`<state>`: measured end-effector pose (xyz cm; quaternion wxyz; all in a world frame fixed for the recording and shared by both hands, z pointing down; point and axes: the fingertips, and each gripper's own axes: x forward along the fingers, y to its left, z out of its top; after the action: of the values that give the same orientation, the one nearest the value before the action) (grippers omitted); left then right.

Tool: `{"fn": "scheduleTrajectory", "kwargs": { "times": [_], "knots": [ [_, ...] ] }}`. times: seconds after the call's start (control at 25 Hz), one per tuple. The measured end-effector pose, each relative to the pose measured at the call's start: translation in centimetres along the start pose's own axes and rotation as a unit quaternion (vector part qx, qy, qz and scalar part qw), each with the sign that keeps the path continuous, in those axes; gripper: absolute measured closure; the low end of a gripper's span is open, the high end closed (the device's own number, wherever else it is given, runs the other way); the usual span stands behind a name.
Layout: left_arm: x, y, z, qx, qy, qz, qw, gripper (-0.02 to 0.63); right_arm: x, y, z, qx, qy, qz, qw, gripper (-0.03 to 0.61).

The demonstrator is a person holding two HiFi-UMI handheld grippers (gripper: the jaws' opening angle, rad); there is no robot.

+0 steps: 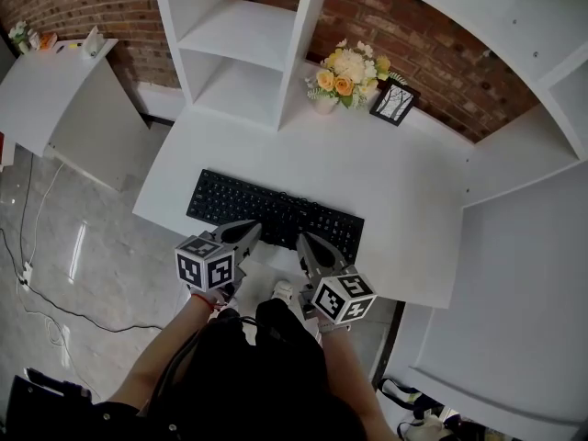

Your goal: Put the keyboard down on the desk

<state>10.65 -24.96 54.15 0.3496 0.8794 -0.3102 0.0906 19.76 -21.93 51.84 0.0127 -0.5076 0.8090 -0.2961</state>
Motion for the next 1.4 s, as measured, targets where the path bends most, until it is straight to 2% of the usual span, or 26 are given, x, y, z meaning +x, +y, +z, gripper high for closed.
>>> {"fn": "scheduleTrajectory", "kwargs": {
  "times": [0.24, 0.44, 1.0, 1.4],
  "knots": [
    [-0.8, -0.9, 4.2, 0.048, -0.053, 0.004, 0.9974, 0.623, -0.7, 1.0, 4.9, -0.102, -0.054, -0.004, 0.993, 0.577],
    [-1.8, -2.2, 7.9, 0.089, -0.097, 0.009, 0.9912, 0.623, -1.2, 1.9, 8.0, -0.158, -0.084, -0.009, 0.984, 0.577],
    [-5.0, -4.5, 14.7, 0.153, -0.186, 0.007, 0.9705, 0.623, -1.4, 5.7, 13.3, -0.227, -0.143, -0.004, 0.963, 0.577],
    [-6.5, -5.8, 17.4, 0.189, -0.22, 0.012, 0.9571, 0.623, -1.9, 7.1, 15.7, -0.251, -0.166, -0.014, 0.954, 0.577]
  ]
}}
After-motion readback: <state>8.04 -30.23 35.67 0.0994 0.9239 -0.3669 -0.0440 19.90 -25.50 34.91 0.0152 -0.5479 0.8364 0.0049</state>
